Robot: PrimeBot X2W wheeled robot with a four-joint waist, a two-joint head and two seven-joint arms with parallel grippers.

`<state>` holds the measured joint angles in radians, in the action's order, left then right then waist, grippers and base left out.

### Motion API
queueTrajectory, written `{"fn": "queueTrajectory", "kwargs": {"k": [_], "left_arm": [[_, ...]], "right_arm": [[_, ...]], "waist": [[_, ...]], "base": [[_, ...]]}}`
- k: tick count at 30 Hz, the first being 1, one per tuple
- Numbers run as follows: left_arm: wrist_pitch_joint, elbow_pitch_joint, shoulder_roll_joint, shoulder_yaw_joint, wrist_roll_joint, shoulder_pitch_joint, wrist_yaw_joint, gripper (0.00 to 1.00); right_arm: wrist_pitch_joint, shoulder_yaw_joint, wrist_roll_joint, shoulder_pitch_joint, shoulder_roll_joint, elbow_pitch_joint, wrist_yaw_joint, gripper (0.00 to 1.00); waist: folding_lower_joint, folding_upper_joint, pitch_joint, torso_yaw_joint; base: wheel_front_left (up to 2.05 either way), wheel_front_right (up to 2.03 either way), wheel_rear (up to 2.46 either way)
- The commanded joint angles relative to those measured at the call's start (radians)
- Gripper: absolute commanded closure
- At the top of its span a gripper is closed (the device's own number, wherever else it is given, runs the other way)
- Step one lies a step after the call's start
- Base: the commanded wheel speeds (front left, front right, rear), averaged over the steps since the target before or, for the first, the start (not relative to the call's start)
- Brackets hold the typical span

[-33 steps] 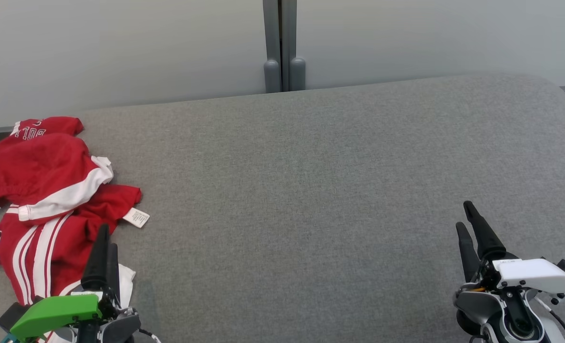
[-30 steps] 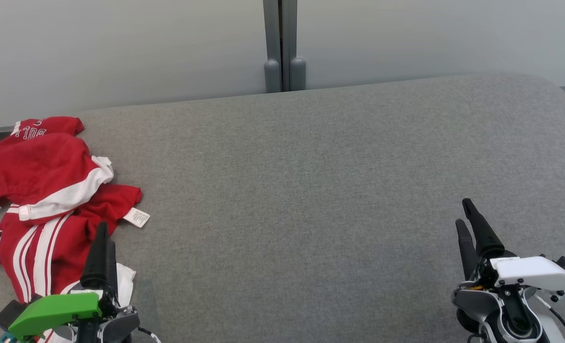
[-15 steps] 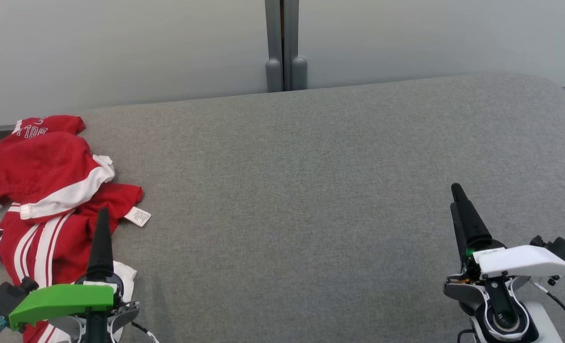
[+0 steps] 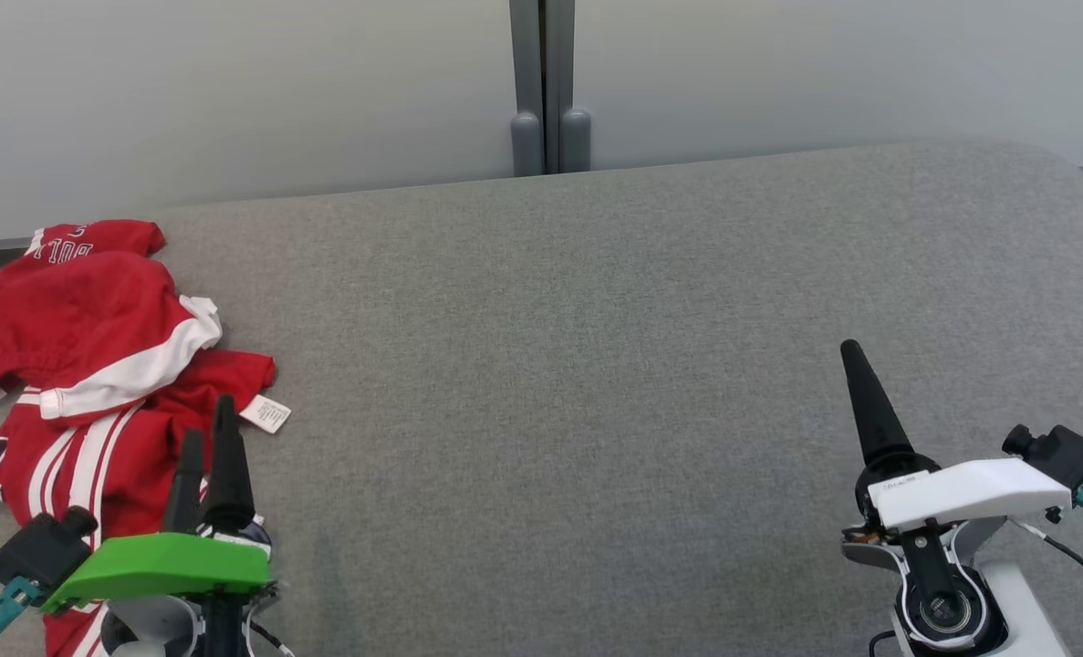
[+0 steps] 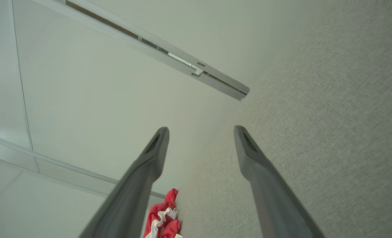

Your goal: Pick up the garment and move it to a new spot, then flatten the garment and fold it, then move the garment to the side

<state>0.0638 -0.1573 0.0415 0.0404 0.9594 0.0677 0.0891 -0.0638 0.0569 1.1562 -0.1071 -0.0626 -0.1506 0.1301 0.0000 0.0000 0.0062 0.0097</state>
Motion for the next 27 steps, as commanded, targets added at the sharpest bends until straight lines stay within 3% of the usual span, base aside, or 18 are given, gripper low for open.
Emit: {"fn": "queueTrajectory", "kwargs": {"k": [1, 9, 27], "left_arm": [[0.012, 0.016, 0.007, -0.005, -0.065, 0.004, -0.005, 0.00], [0.038, 0.014, 0.008, -0.029, -0.232, -0.004, -0.024, 0.00], [0.088, 0.023, 0.009, -0.044, -0.460, -0.016, -0.053, 0.00]], "right_arm": [[-0.011, 0.009, -0.042, -0.027, -0.010, 0.010, 0.001, 0.00], [-0.037, 0.037, -0.207, -0.035, -0.022, 0.003, 0.001, 0.00], [-0.088, 0.023, -0.537, -0.040, -0.004, -0.021, 0.001, 0.00]], "waist": [[0.0000, 0.0000, 0.000, 0.001], [0.0000, 0.0000, -0.003, 0.002], [0.0000, 0.0000, -0.006, 0.006]], "base": [[0.00, 0.00, 0.00], [0.00, 0.00, 0.00], [0.00, 0.00, 0.00]]}}
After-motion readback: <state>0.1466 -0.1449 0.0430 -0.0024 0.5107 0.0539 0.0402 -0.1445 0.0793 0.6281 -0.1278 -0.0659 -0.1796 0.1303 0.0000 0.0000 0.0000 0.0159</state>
